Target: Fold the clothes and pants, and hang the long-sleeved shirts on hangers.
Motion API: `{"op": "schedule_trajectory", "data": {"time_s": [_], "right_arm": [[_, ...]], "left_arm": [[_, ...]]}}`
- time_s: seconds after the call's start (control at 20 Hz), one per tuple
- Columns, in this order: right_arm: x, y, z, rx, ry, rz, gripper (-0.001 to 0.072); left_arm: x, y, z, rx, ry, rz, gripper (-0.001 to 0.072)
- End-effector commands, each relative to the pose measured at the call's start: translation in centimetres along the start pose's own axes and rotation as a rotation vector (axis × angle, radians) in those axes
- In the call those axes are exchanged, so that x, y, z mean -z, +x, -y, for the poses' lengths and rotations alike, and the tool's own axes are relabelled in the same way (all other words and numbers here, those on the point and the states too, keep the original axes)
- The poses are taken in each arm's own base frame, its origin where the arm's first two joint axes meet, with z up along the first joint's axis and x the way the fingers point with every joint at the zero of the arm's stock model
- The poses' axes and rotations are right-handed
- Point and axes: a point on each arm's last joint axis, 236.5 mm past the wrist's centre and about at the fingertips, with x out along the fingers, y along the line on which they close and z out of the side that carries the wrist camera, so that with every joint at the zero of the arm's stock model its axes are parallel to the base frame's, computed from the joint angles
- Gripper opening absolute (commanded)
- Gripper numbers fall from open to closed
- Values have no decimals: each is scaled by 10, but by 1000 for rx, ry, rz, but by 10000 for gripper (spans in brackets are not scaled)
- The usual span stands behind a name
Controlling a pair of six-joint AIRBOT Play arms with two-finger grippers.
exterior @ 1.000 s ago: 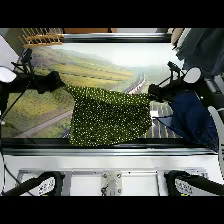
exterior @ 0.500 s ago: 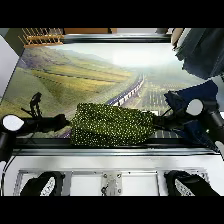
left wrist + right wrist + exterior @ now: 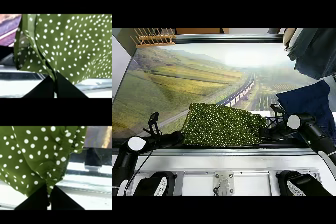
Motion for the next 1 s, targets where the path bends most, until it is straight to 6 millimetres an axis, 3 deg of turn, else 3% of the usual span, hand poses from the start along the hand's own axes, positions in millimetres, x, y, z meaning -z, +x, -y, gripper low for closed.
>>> {"op": "schedule_trajectory", "data": {"time_s": [0.0,0.05,0.15,0.25,0.35,0.45,0.5,0.55,0.6,0.75,0.95], "right_arm": [[0,2,-7,-27,19,7,400],[0,1,-12,-46,24,7,646],[-7,-12,-20,-71,24,32,665],[-18,-38,-20,-87,-4,78,667],[-28,-61,-5,-88,0,125,685],[-39,-72,22,-79,53,172,685],[-44,-74,44,-71,86,191,685],[-47,-69,63,-88,125,202,685],[-52,-59,71,-142,178,223,685],[-55,-33,67,-328,170,262,717],[-54,-2,70,-390,115,214,720]], "left_arm": [[1,-3,1,8,10,37,393],[-6,-10,7,16,24,66,435],[-25,-30,23,37,61,132,436],[-40,-51,41,58,101,180,435],[-49,-67,55,75,129,191,435],[-53,-73,64,83,136,165,424],[-54,-73,66,82,134,127,83],[-58,-70,67,79,126,98,2],[-62,-65,71,99,104,76,2],[-64,-57,85,168,79,38,2],[-54,-44,96,187,109,-15,2]]}}
